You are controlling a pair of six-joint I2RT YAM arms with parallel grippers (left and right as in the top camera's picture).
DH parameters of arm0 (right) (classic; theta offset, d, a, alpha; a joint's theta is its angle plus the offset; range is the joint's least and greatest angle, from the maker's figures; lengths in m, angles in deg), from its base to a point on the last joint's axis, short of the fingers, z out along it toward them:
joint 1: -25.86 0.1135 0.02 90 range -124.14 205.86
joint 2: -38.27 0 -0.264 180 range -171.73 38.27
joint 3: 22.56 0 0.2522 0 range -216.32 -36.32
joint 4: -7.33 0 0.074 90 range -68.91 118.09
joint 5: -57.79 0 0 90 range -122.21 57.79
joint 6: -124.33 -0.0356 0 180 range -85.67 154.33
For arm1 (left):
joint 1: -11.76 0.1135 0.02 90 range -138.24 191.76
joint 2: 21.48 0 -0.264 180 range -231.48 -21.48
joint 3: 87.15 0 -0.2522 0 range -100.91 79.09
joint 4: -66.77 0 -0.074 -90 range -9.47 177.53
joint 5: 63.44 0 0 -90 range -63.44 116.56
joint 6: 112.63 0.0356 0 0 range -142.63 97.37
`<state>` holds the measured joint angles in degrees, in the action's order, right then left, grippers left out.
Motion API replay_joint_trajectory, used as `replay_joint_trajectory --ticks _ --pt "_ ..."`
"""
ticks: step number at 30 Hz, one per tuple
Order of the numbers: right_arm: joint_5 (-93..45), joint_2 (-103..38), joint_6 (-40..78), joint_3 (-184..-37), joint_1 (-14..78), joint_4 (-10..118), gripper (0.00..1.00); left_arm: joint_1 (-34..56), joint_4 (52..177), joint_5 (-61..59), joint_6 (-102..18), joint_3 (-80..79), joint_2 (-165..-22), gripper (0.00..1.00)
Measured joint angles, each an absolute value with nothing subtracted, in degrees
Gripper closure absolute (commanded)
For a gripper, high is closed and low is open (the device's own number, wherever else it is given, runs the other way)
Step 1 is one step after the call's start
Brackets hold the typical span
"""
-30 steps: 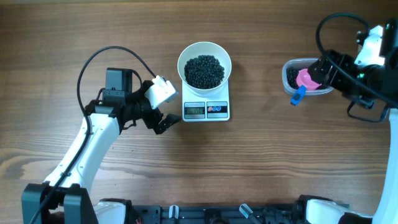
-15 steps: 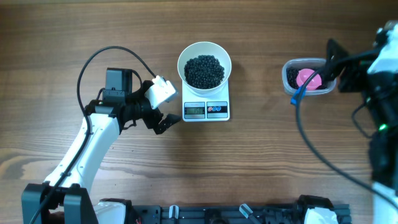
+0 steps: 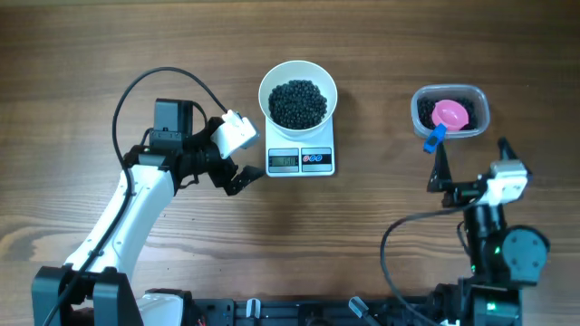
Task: Scoop item into bowl and weigh 150g on scale
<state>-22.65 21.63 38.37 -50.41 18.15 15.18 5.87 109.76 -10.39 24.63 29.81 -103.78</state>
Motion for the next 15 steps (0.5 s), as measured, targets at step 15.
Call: replay_joint_trajectory --ticks 15 --pt "-22.7 33.3 38.4 -39.0 18.2 14.6 0.0 5.9 109.8 -10.4 24.6 29.9 -103.8 0.0"
